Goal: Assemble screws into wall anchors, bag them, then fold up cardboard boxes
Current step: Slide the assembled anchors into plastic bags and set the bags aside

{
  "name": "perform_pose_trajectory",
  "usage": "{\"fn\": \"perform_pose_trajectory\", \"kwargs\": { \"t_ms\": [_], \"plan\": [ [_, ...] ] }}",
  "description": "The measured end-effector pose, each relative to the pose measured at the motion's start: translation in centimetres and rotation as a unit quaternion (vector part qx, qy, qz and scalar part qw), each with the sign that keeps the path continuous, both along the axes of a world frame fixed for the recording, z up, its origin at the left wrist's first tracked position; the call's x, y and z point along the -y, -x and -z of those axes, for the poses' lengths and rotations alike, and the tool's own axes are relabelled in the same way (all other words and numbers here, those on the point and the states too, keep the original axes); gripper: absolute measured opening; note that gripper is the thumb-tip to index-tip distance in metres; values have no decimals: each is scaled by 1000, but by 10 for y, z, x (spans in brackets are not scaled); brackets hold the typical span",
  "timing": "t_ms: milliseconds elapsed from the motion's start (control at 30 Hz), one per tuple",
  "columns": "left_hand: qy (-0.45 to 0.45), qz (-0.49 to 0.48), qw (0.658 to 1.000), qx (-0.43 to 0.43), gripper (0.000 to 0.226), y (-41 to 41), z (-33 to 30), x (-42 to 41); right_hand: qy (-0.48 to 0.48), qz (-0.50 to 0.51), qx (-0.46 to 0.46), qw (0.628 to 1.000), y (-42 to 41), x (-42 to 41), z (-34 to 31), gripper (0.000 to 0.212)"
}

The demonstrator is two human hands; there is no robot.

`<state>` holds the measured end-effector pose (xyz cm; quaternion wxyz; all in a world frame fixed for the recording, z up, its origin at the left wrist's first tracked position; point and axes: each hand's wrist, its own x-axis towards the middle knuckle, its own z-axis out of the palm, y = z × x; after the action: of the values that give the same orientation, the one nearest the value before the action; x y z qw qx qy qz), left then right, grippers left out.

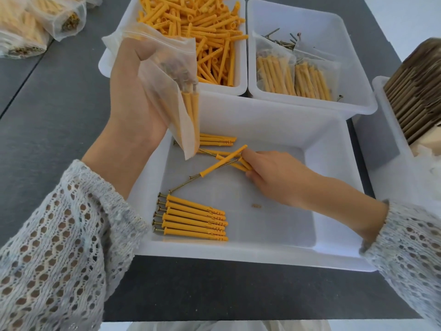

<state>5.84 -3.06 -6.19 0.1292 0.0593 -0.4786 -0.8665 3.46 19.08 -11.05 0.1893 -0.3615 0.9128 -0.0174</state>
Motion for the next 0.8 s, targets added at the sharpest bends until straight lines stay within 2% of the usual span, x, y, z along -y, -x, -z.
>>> {"fn": "perform_pose_trajectory", "kwargs": {
  "t_ms": [100,133,233,300,400,500,600,700,800],
  "plan": [
    [52,22,998,0,42,-2,-7,-3,12,9,16,1000,2,1,0,13],
    [71,44,996,1,43,-2,-12,-4,14,9,18,1000,2,0,0,16],
    [153,83,985,20,21,0,-22,-10,39,20,24,999,5,-3,-2,17],
    [170,86,981,29,15,4,-25,-14,75,37,28,996,7,-6,-5,18],
    [133,100,986,13,33,5,-24,-23,150,59,39,986,8,-10,-10,18],
    [92,93,991,6,46,6,-18,-26,253,88,74,961,8,-11,-16,12],
    [70,63,996,2,44,7,-14,-23,335,114,81,932,9,-10,-19,8],
    [45,20,999,-5,30,8,-11,-18,392,138,87,905,10,-10,-20,10],
    [59,10,998,3,29,8,-9,-17,444,163,96,876,11,-10,-20,13]
  ]
}}
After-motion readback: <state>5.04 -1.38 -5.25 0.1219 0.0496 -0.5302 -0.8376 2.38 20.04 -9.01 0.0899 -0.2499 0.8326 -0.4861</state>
